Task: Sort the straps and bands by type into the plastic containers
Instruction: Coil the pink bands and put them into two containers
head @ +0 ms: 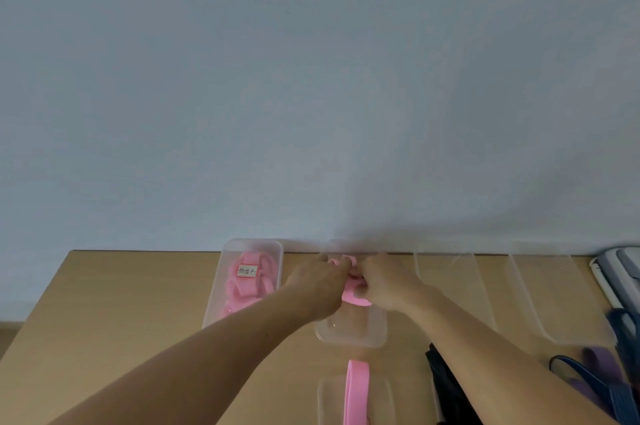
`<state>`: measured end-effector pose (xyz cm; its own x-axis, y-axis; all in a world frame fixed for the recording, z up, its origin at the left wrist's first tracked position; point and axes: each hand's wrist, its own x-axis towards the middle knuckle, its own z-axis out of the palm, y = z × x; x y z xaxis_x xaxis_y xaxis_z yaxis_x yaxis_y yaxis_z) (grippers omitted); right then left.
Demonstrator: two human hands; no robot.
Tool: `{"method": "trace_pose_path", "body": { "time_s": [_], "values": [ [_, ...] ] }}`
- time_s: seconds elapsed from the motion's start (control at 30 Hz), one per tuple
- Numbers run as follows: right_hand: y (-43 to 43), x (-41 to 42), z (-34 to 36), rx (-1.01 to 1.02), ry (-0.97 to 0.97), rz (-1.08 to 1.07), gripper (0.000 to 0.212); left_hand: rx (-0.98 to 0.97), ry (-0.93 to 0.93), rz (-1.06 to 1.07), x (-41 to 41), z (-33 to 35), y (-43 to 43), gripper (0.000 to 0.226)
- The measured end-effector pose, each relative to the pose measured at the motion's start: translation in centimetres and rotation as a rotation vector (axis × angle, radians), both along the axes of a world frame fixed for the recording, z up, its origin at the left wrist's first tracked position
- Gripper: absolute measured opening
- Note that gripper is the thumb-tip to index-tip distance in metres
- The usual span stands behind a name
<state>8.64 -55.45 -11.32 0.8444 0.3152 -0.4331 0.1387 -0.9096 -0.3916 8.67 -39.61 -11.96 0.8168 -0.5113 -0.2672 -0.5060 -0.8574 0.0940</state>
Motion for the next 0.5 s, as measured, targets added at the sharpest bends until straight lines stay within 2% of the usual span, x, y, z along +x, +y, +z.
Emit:
{"method": "trace_pose_path", "body": {
  "time_s": [0.07,0.17,0.2,0.3,0.4,0.5],
  "values": [
    [0.1,0.2,0.0,-0.009,0.017,0.008,0.023,0.003,-0.031,-0.019,0.0,0.0,0.1,0.033],
    [0.6,0.2,0.2,-0.037,0.002,0.039,0.016,0.056,-0.121,-0.121,0.4,-0.3,0.5,0.03],
    [0.9,0.2,0.3,-0.061,-0.021,0.05,0.019,0.062,-0.146,-0.144,0.5,-0.6,0.8,0.03],
    [0.7,-0.5,-0.3,-0.106,-0.149,0.111,0.027,0.065,-0.204,-0.217,0.6,-0.7,1.4,0.016],
    [0.0,-1.4,-1.8,-0.156,-0.407,0.18,0.026,0.049,-0.228,-0.219,0.5,-1.4,1.4,0.026],
    [-0.1,-1.6,-3.3,-0.189,-0.488,0.156,0.035,0.028,-0.274,-0.186,0.3,-1.6,1.3,0.026]
  ]
}}
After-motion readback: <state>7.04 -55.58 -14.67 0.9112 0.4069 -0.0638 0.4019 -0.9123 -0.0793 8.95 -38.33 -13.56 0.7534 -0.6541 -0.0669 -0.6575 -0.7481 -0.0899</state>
